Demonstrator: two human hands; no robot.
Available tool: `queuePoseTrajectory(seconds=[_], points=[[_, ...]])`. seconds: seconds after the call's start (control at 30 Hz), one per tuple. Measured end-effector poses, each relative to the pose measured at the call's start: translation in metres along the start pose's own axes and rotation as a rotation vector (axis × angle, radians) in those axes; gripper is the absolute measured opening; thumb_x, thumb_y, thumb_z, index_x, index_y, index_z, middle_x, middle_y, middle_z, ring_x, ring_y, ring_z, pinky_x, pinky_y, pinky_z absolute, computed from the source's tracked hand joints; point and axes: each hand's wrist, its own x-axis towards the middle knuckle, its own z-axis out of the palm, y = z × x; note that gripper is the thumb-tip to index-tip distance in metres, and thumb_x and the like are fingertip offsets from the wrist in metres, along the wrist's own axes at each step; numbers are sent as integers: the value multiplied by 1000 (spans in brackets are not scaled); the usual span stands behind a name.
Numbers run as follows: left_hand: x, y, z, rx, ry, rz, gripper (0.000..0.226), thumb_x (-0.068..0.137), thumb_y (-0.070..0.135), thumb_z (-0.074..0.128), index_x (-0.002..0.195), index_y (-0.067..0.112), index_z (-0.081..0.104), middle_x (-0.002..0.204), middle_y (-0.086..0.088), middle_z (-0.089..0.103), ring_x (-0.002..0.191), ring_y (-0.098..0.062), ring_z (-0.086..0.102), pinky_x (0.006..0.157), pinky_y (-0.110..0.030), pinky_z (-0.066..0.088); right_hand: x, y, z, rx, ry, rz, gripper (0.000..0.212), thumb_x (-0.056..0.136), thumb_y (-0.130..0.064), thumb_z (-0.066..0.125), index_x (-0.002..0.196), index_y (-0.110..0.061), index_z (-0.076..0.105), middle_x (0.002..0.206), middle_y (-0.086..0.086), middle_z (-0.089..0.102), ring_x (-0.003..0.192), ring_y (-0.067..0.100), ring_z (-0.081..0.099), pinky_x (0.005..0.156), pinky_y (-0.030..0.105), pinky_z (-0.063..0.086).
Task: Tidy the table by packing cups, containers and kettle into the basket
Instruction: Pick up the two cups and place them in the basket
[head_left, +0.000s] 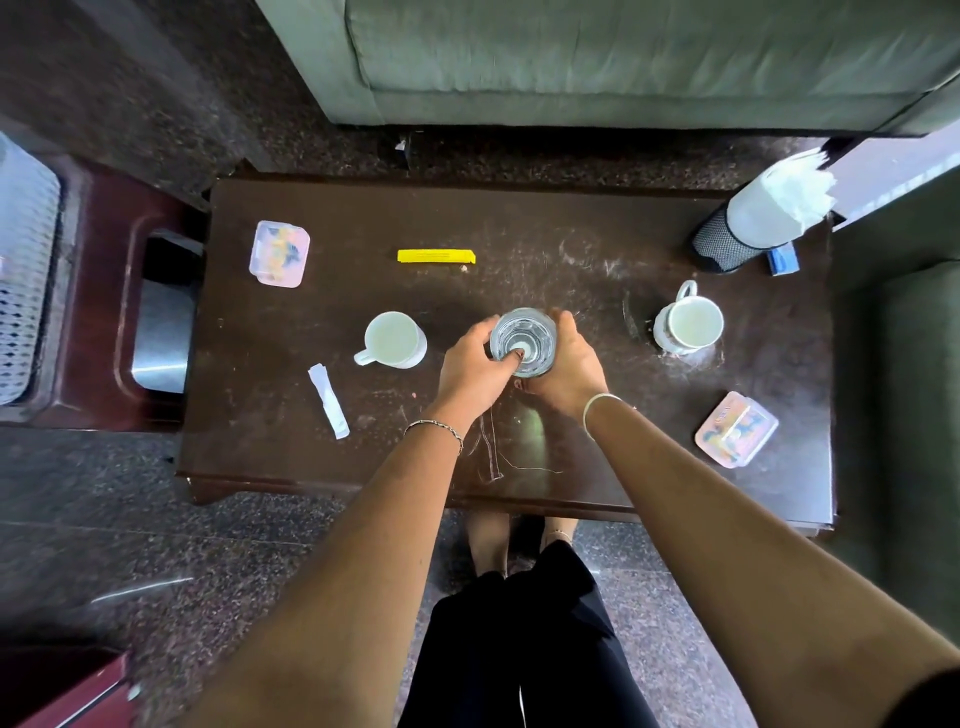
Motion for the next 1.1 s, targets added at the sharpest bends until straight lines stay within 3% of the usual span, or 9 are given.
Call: queuePoseTrajectory(seconds=[0.1, 0.17, 0.3, 0.4, 0.5, 0.57, 0.77, 0.93, 1.1], points=[[-2, 0, -1, -7, 6, -10, 58, 87, 24, 68, 142, 20, 48, 140, 2, 57, 129, -17, 52, 107, -28, 37, -3, 0, -2, -10, -18, -3, 68, 68, -16, 78, 121, -17, 36, 115, 6, 56, 101, 26, 59, 73, 30, 43], [-5, 1, -2, -32, 21, -22, 58, 88, 23, 67, 142, 19, 47, 141, 2, 57, 130, -17, 51, 109, -29, 37, -6, 1, -5, -22, -28, -28, 82, 70, -10, 74, 139, -19, 30, 135, 10, 48, 121, 29, 51, 93, 36, 46], [-16, 3, -12, -121, 83, -48, 54, 89, 19, 66, 140, 18, 48, 138, 0, 58, 113, -15, 61, 99, -27, 44, -17, -7, -16, -27, 13, -90, 86, 76, -11, 66, 149, -20, 21, 151, 4, 34, 140, 26, 30, 113, 36, 26], [-23, 5, -29, -182, 213, -37, 46, 89, 12, 64, 134, 16, 53, 130, -2, 62, 93, -11, 63, 84, -21, 45, -20, -22, -24, -10, 50, -143, 81, 77, -11, 61, 149, -19, 24, 152, 0, 34, 142, 20, 25, 113, 28, 20], [-22, -2, -52, -64, 431, -7, 44, 83, 12, 68, 126, 15, 59, 118, -1, 66, 103, -18, 61, 88, -27, 46, -18, -37, -28, -25, 92, -204, 76, 78, -21, 64, 147, -17, 30, 149, 4, 39, 139, 22, 30, 114, 36, 28], [-16, -13, -66, 79, 517, -31, 53, 78, 18, 73, 128, 16, 57, 123, -2, 63, 115, -25, 55, 94, -32, 42, -13, -47, -25, -69, 117, -261, 71, 79, -25, 64, 143, -16, 36, 145, 5, 44, 136, 24, 34, 111, 39, 31], [6, -53, -80, 364, 287, -206, 104, 67, 42, 84, 150, 18, 27, 158, 0, 30, 145, -22, 25, 108, -49, 32, 13, -68, 8, -214, 82, -362, 54, 83, -26, 56, 135, -18, 46, 132, 3, 57, 128, 24, 46, 106, 39, 35], [19, -70, -75, 287, 258, -197, 97, 69, 40, 82, 149, 26, 29, 141, -4, 50, 133, -28, 39, 104, -45, 40, 23, -68, 30, -269, 48, -396, 50, 85, -21, 54, 135, -19, 48, 133, 3, 59, 126, 26, 50, 107, 40, 33], [21, -73, -76, 272, 312, -154, 80, 71, 42, 80, 139, 28, 40, 127, -7, 60, 121, -31, 49, 94, -44, 47, 24, -66, 35, -304, 37, -416, 46, 86, -20, 53, 132, -22, 49, 119, 1, 66, 123, 23, 52, 108, 39, 27]])
